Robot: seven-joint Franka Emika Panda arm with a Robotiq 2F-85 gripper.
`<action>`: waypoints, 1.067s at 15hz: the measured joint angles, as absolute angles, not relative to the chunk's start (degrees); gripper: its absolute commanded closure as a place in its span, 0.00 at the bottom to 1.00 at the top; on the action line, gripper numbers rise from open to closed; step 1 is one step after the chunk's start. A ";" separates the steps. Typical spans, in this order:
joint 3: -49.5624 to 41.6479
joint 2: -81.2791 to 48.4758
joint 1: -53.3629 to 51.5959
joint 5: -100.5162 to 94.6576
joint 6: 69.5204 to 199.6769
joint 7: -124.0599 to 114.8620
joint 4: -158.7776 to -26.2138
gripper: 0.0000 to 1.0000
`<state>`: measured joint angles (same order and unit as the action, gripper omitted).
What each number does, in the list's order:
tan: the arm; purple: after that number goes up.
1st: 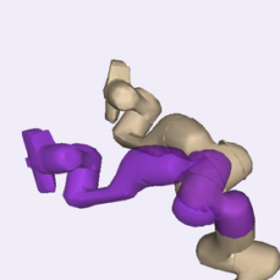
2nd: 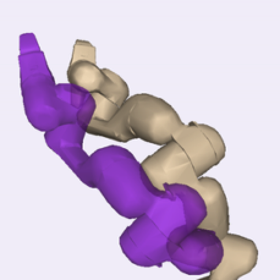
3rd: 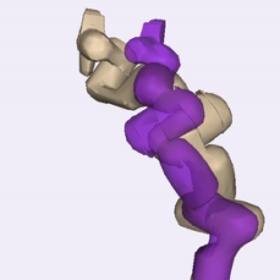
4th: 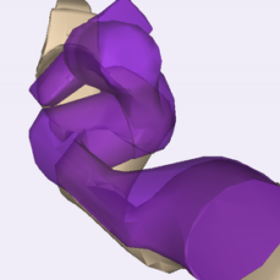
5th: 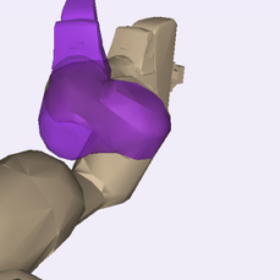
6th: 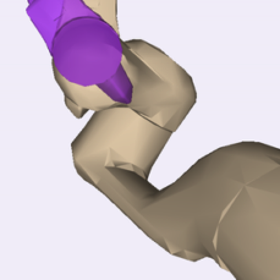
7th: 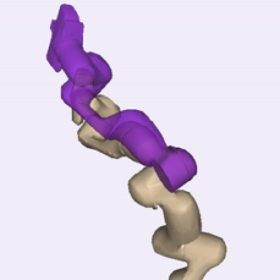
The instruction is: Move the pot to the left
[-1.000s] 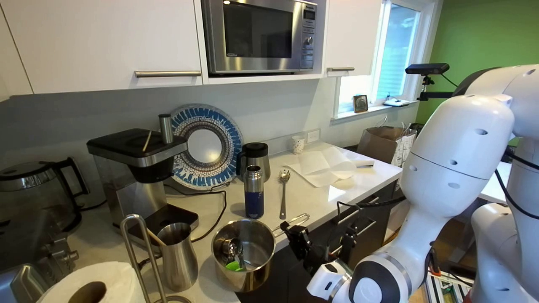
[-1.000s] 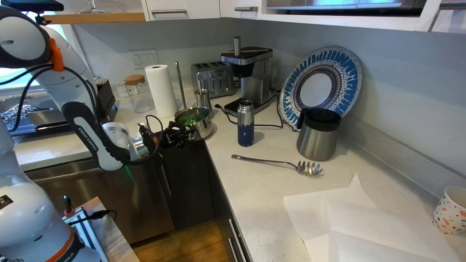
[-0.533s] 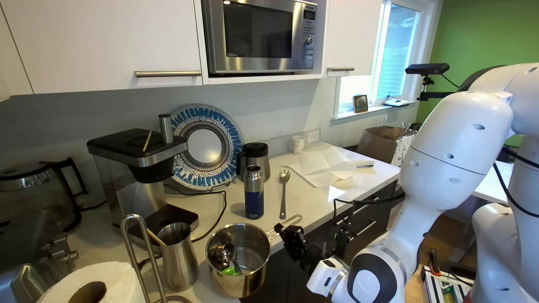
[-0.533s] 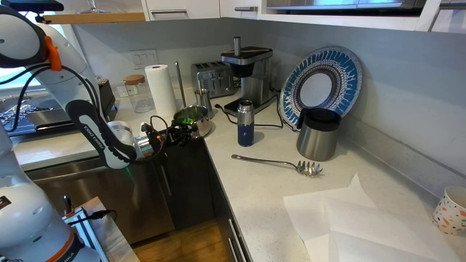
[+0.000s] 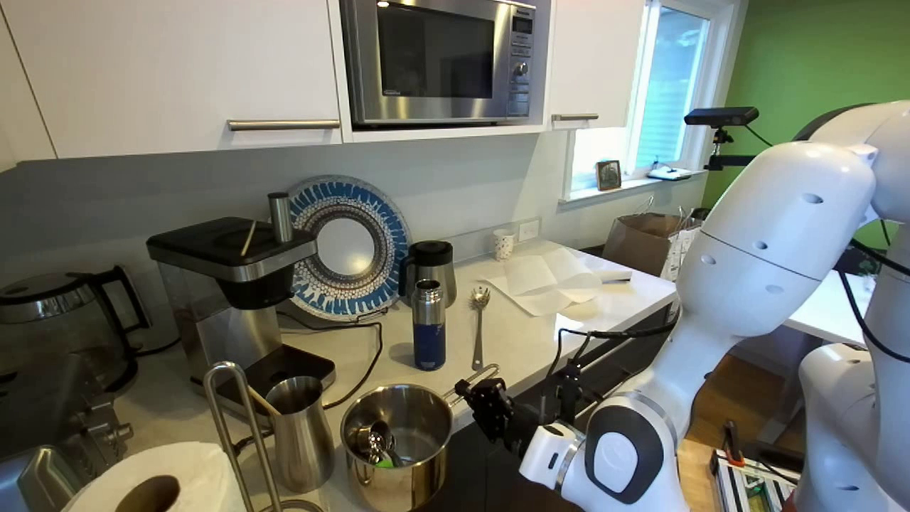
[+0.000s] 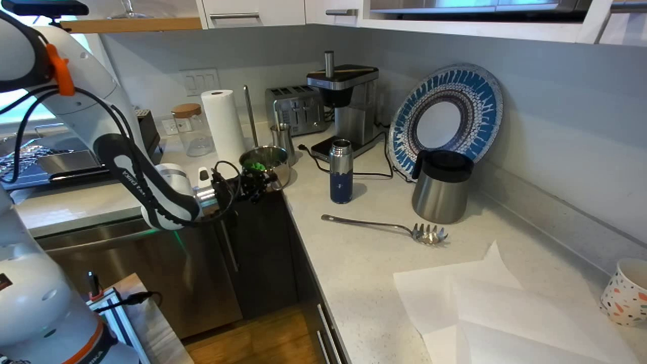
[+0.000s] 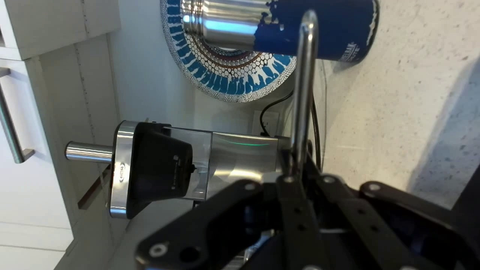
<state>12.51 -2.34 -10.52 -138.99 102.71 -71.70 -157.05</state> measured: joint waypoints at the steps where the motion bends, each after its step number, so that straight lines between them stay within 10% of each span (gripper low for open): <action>1: 12.08 -1.80 -10.28 -139.80 104.02 -71.96 -157.05 0.99; 16: 12.20 2.02 -11.40 -144.23 111.03 -67.43 -157.18 0.99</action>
<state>12.20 2.02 -11.40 -144.23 111.03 -67.43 -157.18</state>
